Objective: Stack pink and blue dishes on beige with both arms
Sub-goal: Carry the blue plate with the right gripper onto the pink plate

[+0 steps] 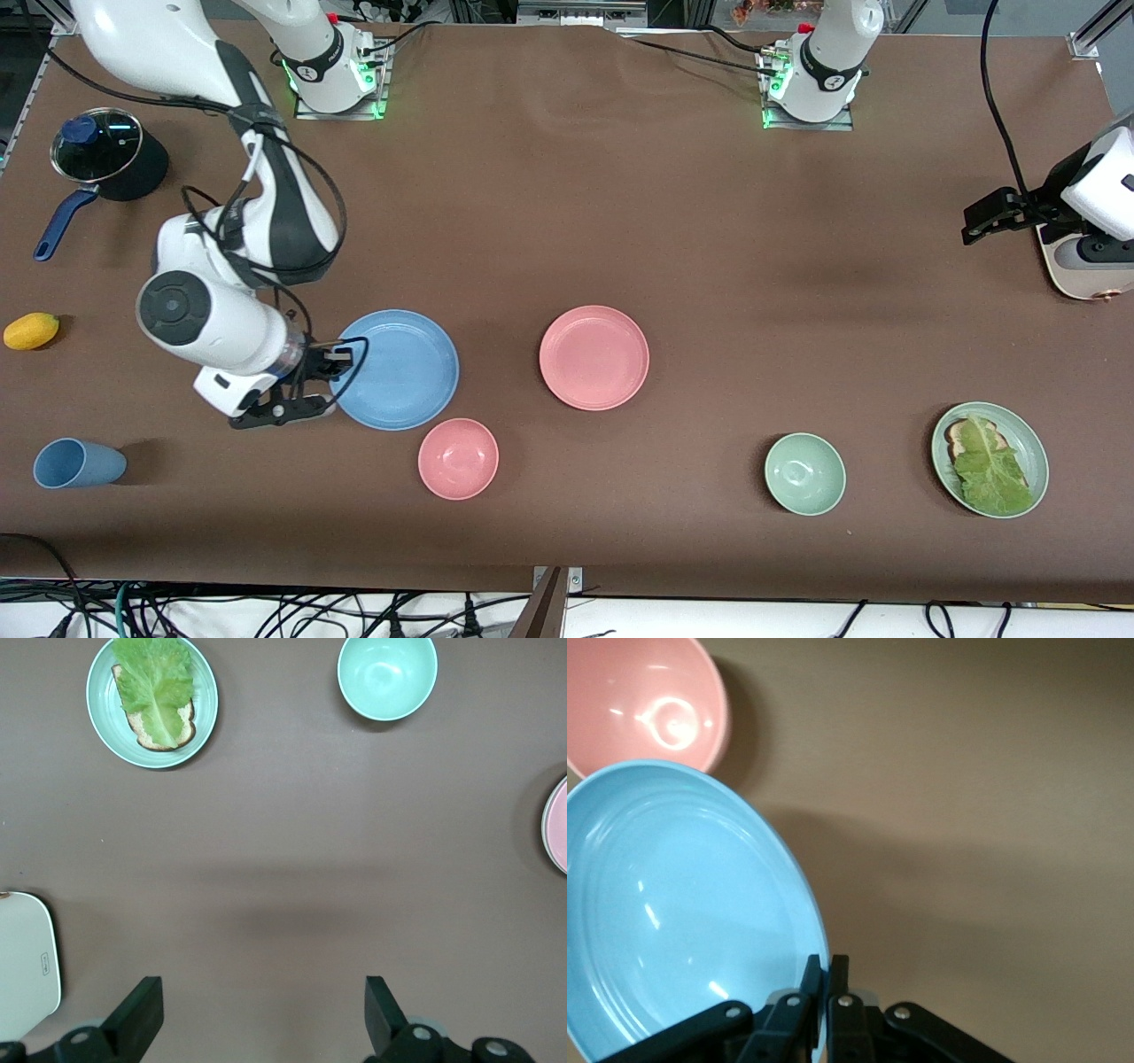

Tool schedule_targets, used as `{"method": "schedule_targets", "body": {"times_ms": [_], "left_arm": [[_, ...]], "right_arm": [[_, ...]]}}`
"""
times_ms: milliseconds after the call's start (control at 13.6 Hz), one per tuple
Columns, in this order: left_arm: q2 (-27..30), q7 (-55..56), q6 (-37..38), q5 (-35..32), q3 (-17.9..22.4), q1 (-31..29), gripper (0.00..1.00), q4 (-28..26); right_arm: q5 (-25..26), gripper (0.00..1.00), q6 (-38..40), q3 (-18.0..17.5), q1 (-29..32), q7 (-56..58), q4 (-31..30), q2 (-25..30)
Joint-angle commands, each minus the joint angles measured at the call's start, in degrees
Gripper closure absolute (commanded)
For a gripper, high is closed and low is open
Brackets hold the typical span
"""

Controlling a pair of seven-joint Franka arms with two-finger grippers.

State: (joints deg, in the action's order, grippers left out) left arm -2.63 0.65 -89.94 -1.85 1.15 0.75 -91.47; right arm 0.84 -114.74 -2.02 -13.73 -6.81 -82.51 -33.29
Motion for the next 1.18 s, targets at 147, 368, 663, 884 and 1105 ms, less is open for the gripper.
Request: {"method": "schedule_targets", "body": {"times_ms": [147,368,663,884,1105], "left_arm": [[-0.79,-1.18,1.00,0.79,0.25,0.21,0.00,2.00],[-0.97,-0.92,1.00,0.88,0.25,0.39,0.00,2.88],[-0.97,-0.74,1.00,0.79,0.17,0.56,0.00,3.67],[-0.97,-0.74,1.00,0.79,0.17,0.65,0.00,3.76],[-1.41,-0.83,1.00,0.44,0.25,0.65,0.00,3.76]], "right_arm": [[-0.05,1.00,0.31,-0.27,-8.40,-14.78,1.30,-0.72],[-0.14,1.00,-3.11,-0.27,-14.38,-23.21,1.30,-2.12],[-4.52,1.00,-8.47,-0.18,-19.57,-30.70,1.21,-4.23],[-4.71,1.00,-14.71,-0.18,-21.51,-35.62,1.30,-6.69],[-4.71,1.00,-17.71,-0.18,-21.96,-36.69,1.30,-8.36]]}}
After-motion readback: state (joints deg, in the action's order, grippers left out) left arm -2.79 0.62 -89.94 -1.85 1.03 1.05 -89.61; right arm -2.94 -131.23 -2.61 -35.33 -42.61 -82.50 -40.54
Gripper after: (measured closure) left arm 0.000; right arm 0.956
